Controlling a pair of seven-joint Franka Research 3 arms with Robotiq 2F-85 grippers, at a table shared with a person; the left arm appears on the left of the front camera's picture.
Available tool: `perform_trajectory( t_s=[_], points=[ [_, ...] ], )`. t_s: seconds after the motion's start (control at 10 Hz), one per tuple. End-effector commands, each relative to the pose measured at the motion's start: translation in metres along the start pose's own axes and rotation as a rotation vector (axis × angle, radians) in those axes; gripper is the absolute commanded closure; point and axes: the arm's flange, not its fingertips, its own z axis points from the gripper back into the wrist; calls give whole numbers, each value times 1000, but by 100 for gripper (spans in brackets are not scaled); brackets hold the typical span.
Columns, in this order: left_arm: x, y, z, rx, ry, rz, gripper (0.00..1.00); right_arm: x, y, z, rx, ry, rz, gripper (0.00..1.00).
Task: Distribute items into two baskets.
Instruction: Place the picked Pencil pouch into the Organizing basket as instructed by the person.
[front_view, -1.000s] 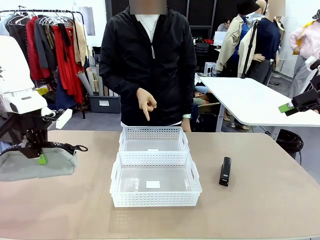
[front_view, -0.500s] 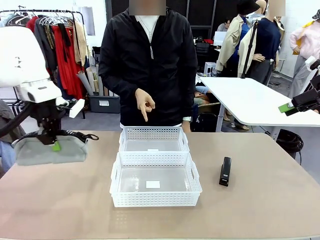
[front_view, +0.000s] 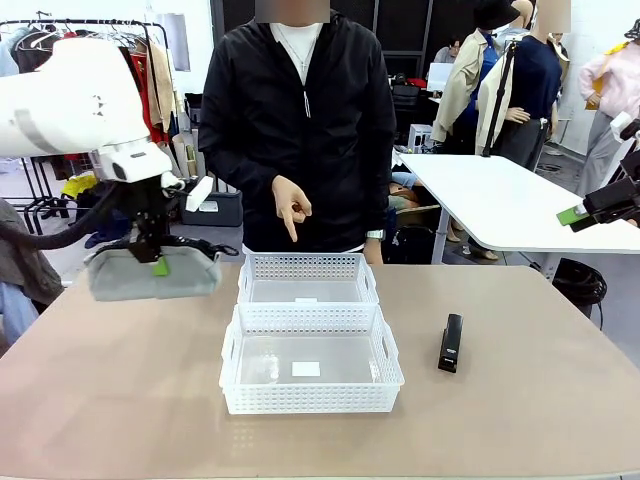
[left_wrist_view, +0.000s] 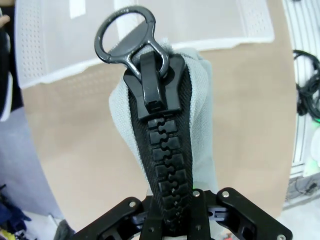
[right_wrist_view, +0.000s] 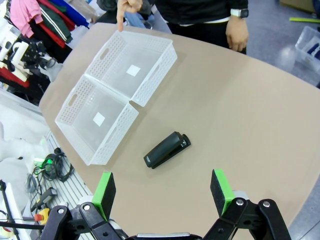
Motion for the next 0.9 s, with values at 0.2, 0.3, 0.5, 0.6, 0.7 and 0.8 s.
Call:
perform_trajectory(
  t_s=[0.2,0.3,0.5,0.6,0.7,0.8],
  points=[
    [43,37,7,-16,-39,-64,100,1,1,1,1,-3,1,0],
    [57,44,7,-22,-35,-65,100,1,1,1,1,-3,1,0],
    [86,60,4,-32,-28,-47,100,1,1,1,1,-3,1,0],
    [98,66,2,-35,-35,-28,100,1,1,1,1,-3,1,0],
    [110,71,0,-29,-37,1,100,1,1,1,1,-3,1,0],
    [122,77,-3,-21,-45,36,100,1,1,1,1,-3,1,0]
  ],
)
